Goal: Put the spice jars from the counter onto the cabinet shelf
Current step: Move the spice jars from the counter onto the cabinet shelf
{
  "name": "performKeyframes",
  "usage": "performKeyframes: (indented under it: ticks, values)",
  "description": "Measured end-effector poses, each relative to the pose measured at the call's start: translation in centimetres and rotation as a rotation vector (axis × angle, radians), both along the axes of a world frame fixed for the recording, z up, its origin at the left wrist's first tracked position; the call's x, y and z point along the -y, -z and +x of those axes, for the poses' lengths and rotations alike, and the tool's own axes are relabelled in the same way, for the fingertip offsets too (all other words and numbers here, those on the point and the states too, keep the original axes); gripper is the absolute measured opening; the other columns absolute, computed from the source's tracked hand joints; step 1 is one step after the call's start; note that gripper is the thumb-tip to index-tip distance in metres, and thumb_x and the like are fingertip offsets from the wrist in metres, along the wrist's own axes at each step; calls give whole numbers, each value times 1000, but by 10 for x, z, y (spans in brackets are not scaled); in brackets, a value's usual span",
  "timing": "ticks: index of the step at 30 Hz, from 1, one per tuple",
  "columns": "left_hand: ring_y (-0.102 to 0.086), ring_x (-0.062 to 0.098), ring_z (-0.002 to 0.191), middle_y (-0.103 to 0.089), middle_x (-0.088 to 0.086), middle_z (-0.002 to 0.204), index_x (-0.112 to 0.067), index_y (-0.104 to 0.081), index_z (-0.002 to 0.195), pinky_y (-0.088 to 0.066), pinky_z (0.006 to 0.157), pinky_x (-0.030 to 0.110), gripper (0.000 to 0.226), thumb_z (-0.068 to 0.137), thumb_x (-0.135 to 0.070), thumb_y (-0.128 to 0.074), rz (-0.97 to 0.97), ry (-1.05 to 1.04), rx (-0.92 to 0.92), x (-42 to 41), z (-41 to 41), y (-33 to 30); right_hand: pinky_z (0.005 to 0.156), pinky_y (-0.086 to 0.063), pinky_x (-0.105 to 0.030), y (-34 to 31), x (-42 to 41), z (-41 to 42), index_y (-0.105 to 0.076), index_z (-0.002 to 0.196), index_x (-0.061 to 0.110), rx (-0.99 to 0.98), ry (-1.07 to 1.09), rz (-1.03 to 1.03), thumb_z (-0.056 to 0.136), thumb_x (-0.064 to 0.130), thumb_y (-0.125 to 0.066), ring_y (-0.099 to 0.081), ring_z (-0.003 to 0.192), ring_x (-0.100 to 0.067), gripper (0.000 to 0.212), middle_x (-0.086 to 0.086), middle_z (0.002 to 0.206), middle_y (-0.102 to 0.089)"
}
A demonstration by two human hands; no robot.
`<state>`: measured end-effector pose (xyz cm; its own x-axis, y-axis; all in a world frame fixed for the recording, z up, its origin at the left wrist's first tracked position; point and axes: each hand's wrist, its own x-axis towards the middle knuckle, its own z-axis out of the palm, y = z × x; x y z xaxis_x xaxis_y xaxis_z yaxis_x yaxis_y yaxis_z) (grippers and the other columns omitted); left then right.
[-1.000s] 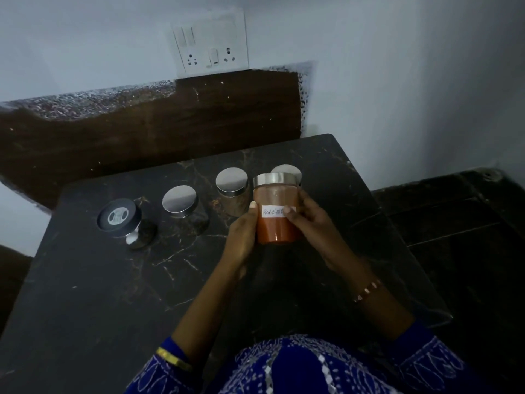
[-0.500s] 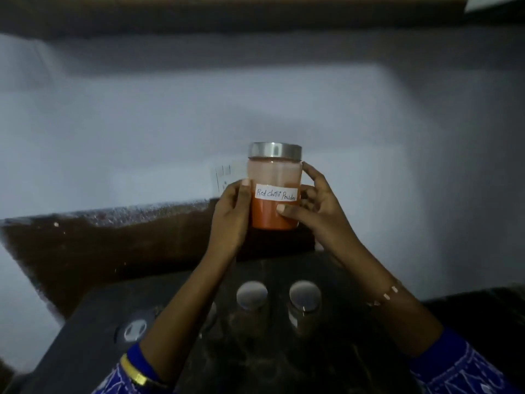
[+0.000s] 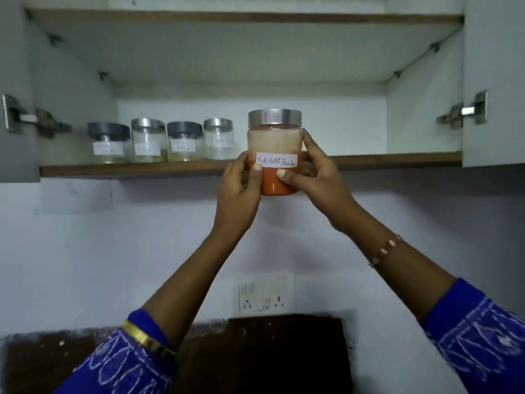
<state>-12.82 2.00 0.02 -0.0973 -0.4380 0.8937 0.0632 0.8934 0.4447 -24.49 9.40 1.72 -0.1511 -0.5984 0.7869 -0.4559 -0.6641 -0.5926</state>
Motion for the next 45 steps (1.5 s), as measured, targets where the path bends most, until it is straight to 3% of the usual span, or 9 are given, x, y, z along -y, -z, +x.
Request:
performKeyframes:
  ticks: [7, 15, 23, 29, 33, 37, 39, 42, 45]
  values:
    - [-54, 10, 96, -55, 3, 115, -13, -38, 138, -43, 64, -3, 41, 98, -19, -41, -75, -101, 6, 41, -2, -60, 99, -49, -40, -53, 53, -4, -16, 150, 24, -120, 98, -52, 89, 14, -60, -57, 113, -27, 76, -8, 135, -50]
    - [-55, 16, 103, -59, 9, 121, -9, -50, 128, -36, 76, 18, 33, 98, -19, -41, -28, -271, 123, 84, -8, -74, 89, -46, -28, -66, 106, -8, -26, 143, 19, -203, 189, 3, 92, 14, -54, -57, 105, -22, 59, -2, 111, -56]
    - [-57, 26, 114, -61, 11, 125, -9, -47, 129, -46, 94, 35, 57, 78, -17, -69, 161, -455, 420, 125, -16, -98, 79, -36, -25, -87, 142, -25, -37, 133, 4, -322, 474, 177, 89, 25, -60, -52, 120, -28, 54, -15, 133, -52]
    - [-52, 27, 112, -52, 15, 131, -7, -43, 134, -41, 89, 32, 47, 88, -9, -55, 267, -434, 690, 131, -24, -116, 91, -42, -32, -100, 160, -26, -33, 136, -2, -427, 601, 423, 92, 17, -56, -49, 124, -29, 53, -18, 137, -48]
    - [-49, 23, 111, -49, 13, 137, -7, -45, 132, -38, 100, 33, 40, 93, -14, -47, 287, -515, 908, 139, -29, -122, 61, -38, -24, -109, 161, -27, -51, 122, 3, -683, 593, 599, 95, 8, -46, -56, 87, -23, 29, -17, 117, -56]
    - [-50, 24, 118, -51, 11, 134, -9, -49, 128, -37, 95, 31, 36, 93, -18, -44, 295, -569, 998, 154, -37, -123, 51, -31, -17, -111, 172, -33, -46, 73, 9, -713, 622, 640, 93, 2, -42, -39, 59, -9, 21, -7, 85, -49]
    - [-51, 25, 117, -52, 11, 132, -6, -51, 125, -38, 95, 31, 34, 93, -16, -43, 277, -598, 984, 156, -40, -123, 49, -30, -18, -111, 175, -35, -39, 63, 13, -724, 624, 620, 93, 2, -42, -38, 58, -9, 31, -4, 73, -44]
    - [-53, 26, 101, -58, 16, 123, 0, -56, 116, -41, 90, 31, 29, 91, -11, -45, 273, -569, 835, 154, -42, -120, 49, -28, -19, -109, 174, -33, -44, 69, 9, -693, 610, 605, 92, 3, -44, -39, 58, -11, 24, -9, 89, -48]
    - [-50, 22, 86, -62, 16, 113, 1, -60, 107, -41, 78, 30, 25, 90, -13, -47, 225, -615, 655, 150, -40, -113, 59, -36, -21, -103, 170, -28, -58, 98, -1, -612, 606, 522, 93, 5, -47, -55, 83, -25, 13, -18, 110, -56]
